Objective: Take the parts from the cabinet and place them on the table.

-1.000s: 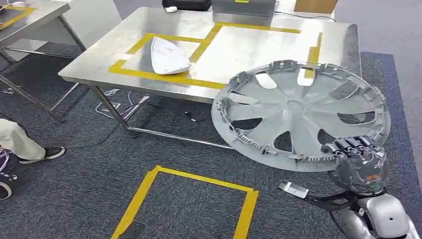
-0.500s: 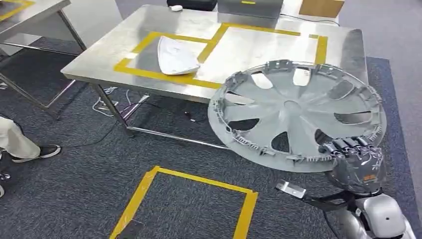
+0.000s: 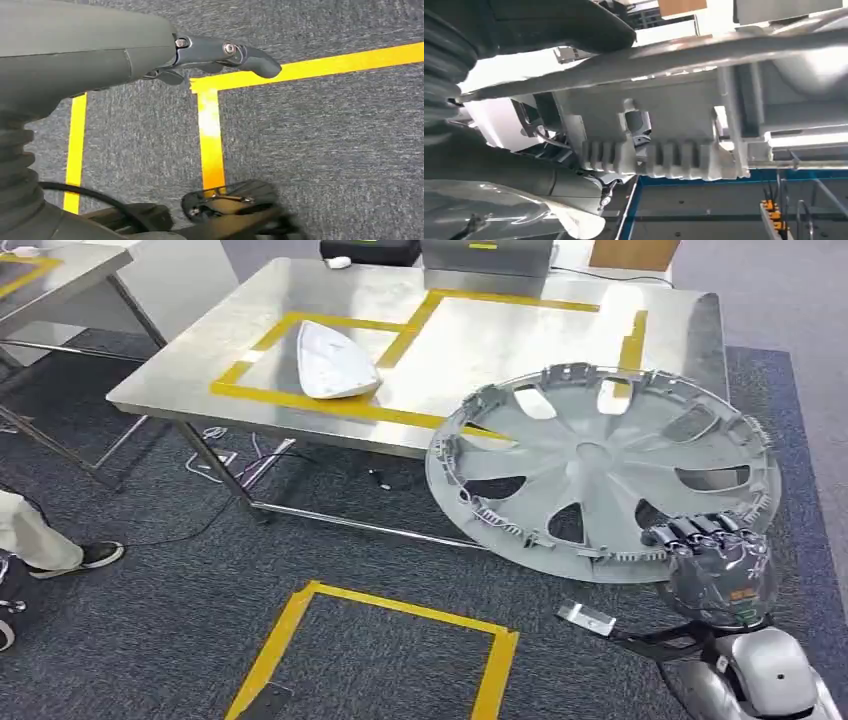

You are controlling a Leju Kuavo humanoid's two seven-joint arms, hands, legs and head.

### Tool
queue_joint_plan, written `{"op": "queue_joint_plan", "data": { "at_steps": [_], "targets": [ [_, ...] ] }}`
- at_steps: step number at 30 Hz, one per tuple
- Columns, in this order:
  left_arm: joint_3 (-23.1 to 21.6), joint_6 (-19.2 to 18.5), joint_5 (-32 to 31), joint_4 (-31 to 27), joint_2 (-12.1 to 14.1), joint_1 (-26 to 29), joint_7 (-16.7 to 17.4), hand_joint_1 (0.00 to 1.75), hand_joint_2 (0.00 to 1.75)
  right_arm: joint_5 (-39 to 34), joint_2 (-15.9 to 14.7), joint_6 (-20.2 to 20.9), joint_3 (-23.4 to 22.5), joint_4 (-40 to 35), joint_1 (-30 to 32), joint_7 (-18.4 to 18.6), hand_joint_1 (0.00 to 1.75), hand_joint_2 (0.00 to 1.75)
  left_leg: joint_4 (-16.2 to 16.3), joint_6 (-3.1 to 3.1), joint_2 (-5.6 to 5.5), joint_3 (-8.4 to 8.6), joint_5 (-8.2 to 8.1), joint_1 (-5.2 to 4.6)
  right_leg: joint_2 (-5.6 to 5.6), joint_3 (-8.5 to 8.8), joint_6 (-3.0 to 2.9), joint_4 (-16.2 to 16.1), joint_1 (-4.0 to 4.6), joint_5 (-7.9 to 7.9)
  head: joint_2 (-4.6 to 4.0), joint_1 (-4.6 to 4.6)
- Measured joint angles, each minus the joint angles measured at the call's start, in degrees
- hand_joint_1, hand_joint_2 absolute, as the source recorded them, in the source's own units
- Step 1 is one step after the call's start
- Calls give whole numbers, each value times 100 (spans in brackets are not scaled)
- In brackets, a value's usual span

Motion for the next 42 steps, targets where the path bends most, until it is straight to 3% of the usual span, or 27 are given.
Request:
{"op": "queue_joint_plan", "data": {
  "at_steps": [1,2,3,4,6,8,11,13,16,17,18,19,21,22,23,24,27,29,31,33,34,35,37,38,39,40,42],
  "targets": [
    [2,0,0,0,2,11,0,0,175,-2,0,-2,2,0,-1,0,175,175,464,-8,0,-251,-136,1,3,27,-10,1,6,-26,2,-2],
    [2,0,0,2,2,22,0,0,175,-2,0,0,2,0,4,0,175,175,697,-4,0,-404,-137,1,12,63,-9,1,9,-54,2,-2],
    [7,0,0,2,2,27,0,0,175,-2,0,0,4,2,12,-2,175,175,640,11,-1,-415,12,0,25,112,-6,1,13,-86,0,-4],
    [7,0,0,2,2,24,2,0,175,-2,-2,0,4,9,12,0,175,175,369,39,0,-330,274,-2,34,165,2,1,21,-123,2,-4],
    [9,0,0,0,4,21,0,0,175,-2,0,0,7,15,7,-2,175,175,-683,155,-2,63,941,-32,41,312,16,-2,39,-213,0,-4],
    [17,0,0,2,31,18,0,0,175,-7,-4,0,7,18,-19,0,175,175,-988,257,10,234,884,-79,50,339,85,-23,50,-275,0,31],
    [17,-2,-4,0,26,13,2,0,175,-18,-11,0,11,15,-16,2,175,175,-1152,302,5,276,775,-85,30,353,222,-13,35,-193,0,-4],
    [24,0,-4,0,26,11,0,0,175,-22,-15,0,24,22,-11,-2,175,175,-1270,326,-11,476,780,-29,20,266,254,191,29,-313,0,28],
    [24,-18,-9,0,4,-10,2,0,175,-41,-31,-2,37,22,-61,0,175,175,-1279,363,-14,531,699,-23,23,-495,349,1359,14,-747,0,48],
    [24,-18,-7,0,2,-1,2,0,175,-42,-31,-2,48,24,-59,0,175,175,-1276,359,-14,560,665,-22,21,-718,374,1631,10,-802,0,46],
    [24,-17,-7,2,0,13,2,0,175,-39,-37,-2,57,26,-53,0,175,175,-1276,347,-14,616,620,-13,18,-828,370,1653,-4,-680,0,50],
    [26,-17,-7,2,-2,17,2,0,175,-39,-44,0,63,35,-46,0,175,175,-1276,331,-15,681,570,-2,18,-796,391,1425,-16,-430,0,44],
    [26,-17,-9,2,-9,16,2,0,175,-37,-59,0,76,39,-35,2,175,175,-1270,273,-29,859,444,38,7,-464,419,468,-52,255,0,50],
    [26,-17,-9,2,-7,22,2,0,175,-35,-63,0,79,44,-30,2,175,175,-1273,223,-29,899,374,40,8,-348,440,233,-52,343,0,44],
    [26,-17,-9,2,-2,0,11,0,175,-33,-63,-2,85,57,-35,9,175,175,-1241,187,-32,918,355,29,-1,-394,399,128,-1,161,0,72],
    [26,-18,-9,0,-4,-2,24,0,175,-24,-68,-9,87,52,-50,11,175,175,-1250,142,-30,881,319,16,8,-302,242,97,8,169,2,74],
    [28,-20,-7,2,-7,8,24,0,175,-13,-68,-15,92,46,1,13,175,175,-1242,78,-14,964,299,12,11,-207,119,42,-23,148,2,22],
    [28,-17,-7,2,-11,-7,15,0,175,-11,-70,-15,92,50,17,17,175,175,-555,30,-7,580,402,20,-12,-79,48,-14,-27,92,2,-13],
    [28,-20,-7,2,-11,6,15,0,175,-15,-70,-17,92,52,14,20,175,175,282,-1,-7,27,52,32,-4,16,9,-26,-20,4,2,-2],
    [28,-20,-4,2,-11,37,15,0,175,-15,-70,-17,94,55,18,17,175,175,539,1,-7,-275,-310,30,31,157,3,-26,-7,-108,0,-11],
    [28,-20,-4,2,-9,39,15,0,175,-11,-70,-15,94,55,18,17,175,175,394,22,-7,-292,-252,24,46,256,5,-27,7,-173,0,-18],
    [28,-20,-4,2,-9,36,17,0,175,-7,-72,-15,94,55,16,17,175,175,82,68,-7,-242,-26,11,51,357,7,-30,27,-241,0,-20],
    [28,-20,-4,2,-9,37,17,0,175,-7,-70,-15,96,55,13,15,175,175,-790,251,-8,-86,862,-61,46,521,16,-47,52,-383,0,-26],
    [31,-20,-4,2,20,55,17,0,175,-9,-70,-20,96,66,-14,15,175,175,-929,306,-36,-113,1039,-134,60,600,45,-20,80,-434,0,-2],
    [31,-22,-4,2,17,57,17,0,175,-9,-70,-35,96,79,-11,15,175,175,-1014,319,-40,-85,919,-135,70,580,78,-45,75,-481,0,-16],
    [31,-22,-7,2,5,47,20,0,175,-9,-70,-42,98,77,-24,17,175,175,-1003,294,-27,-30,971,-133,79,539,98,-97,69,-516,2,-11],
    [33,-22,-7,2,0,35,17,0,175,-13,-70,-42,111,83,-28,15,175,175,-1128,318,-50,98,950,-119,76,701,166,-27,68,-449,0,-13]
  ]
}}
